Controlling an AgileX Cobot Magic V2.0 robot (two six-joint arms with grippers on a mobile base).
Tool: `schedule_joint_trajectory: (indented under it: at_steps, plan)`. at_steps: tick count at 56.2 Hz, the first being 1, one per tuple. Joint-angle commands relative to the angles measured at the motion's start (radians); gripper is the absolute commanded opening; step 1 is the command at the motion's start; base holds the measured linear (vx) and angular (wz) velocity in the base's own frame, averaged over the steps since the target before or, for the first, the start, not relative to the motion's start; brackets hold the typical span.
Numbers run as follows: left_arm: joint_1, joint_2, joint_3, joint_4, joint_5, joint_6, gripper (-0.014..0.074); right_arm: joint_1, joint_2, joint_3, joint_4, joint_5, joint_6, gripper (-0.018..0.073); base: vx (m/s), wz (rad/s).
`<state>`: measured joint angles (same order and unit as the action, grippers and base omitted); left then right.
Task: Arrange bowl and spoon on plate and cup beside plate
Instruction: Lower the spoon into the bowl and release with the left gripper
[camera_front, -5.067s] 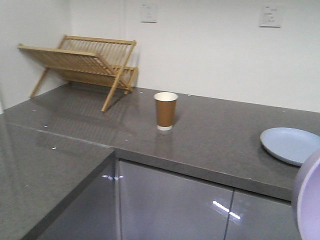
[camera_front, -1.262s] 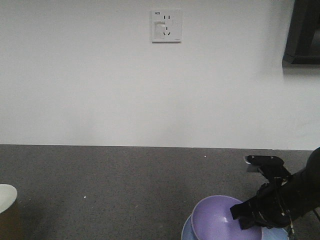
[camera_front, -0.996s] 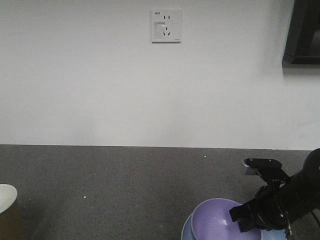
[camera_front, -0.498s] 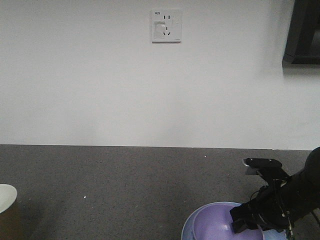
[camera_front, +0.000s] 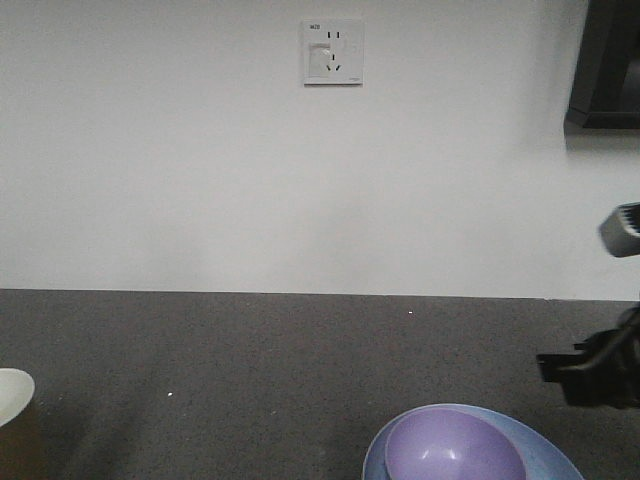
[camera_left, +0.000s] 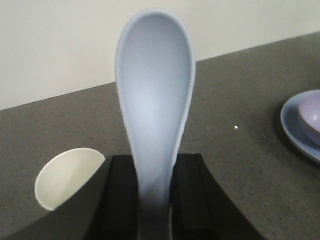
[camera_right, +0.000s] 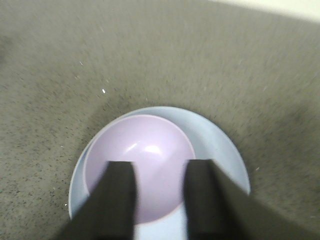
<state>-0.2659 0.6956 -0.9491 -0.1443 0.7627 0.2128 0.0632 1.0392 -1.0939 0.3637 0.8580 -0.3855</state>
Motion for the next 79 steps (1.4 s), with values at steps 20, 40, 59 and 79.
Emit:
schedule_joint_trajectory:
  at_steps: [20, 40, 59, 79]
  plan:
    - [-0.131, 0.632, -0.393, -0.509, 0.141, 0.368, 0.0000, 0.000, -0.645, 0.367, -0.186, -0.196, 0.128, -0.0011, 0.00, 0.00]
    - [-0.363, 1.116, -0.792, -0.502, 0.298, 0.287, 0.0000, 0.000, -0.682, 0.392, -0.293, -0.093, 0.251, -0.0008, 0.00, 0.00]
    - [-0.429, 1.366, -1.093, -0.476, 0.381, 0.181, 0.0003, 0.000, -0.682, 0.392, -0.291, -0.094, 0.257, -0.0009, 0.00, 0.00]
    - [-0.428, 1.371, -1.093, -0.430, 0.338, 0.179, 0.0195, 0.000, -0.682, 0.392, -0.295, -0.094, 0.257, -0.0009, 0.00, 0.00]
